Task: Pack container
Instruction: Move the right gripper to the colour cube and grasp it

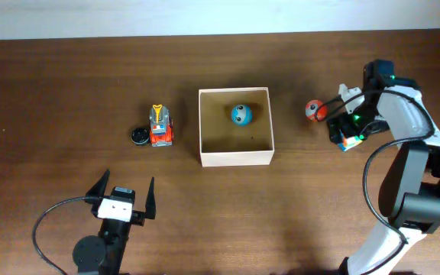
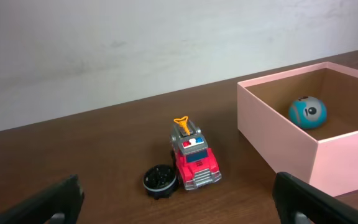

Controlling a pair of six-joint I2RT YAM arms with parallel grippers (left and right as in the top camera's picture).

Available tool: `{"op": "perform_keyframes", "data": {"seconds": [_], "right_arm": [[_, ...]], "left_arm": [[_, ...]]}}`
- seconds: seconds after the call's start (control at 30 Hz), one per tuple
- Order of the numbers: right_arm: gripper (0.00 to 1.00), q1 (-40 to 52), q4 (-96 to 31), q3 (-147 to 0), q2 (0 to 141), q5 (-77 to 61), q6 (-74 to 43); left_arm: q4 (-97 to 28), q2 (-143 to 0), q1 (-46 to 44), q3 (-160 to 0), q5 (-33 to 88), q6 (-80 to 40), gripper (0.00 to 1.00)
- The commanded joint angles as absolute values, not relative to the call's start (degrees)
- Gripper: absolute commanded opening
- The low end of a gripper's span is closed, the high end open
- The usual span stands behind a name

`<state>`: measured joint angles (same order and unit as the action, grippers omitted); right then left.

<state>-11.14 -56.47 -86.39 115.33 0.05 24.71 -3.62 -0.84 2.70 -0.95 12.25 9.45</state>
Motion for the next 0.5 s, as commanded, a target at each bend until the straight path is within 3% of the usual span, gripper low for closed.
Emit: {"op": "perform_keyframes", "data": {"seconds": [0.0,0.13,0.23,0.47], "right_arm": [[0.99,-10.94,-55.42,-84.58,114.87,0.67,26.76],[1.00,-10.94,-55.13,-84.47,114.87,0.67,27.03],[0.95,-10.94,-54.96,-84.47,114.89,0.67,27.00],[0.61,-10.94,-54.59,-84.47,114.89,0.62,26.94]], "left_arm": [[-3.51,-0.45,2.50,-0.54,13.13,9.96,0.99],[-3.51,-0.45,2.50,-0.54,13.13,9.96,0.99],[-3.51,-0.45,2.50,-0.54,13.13,9.96,0.99],[-3.51,-0.45,2.50,-0.54,13.13,9.96,0.99]]}}
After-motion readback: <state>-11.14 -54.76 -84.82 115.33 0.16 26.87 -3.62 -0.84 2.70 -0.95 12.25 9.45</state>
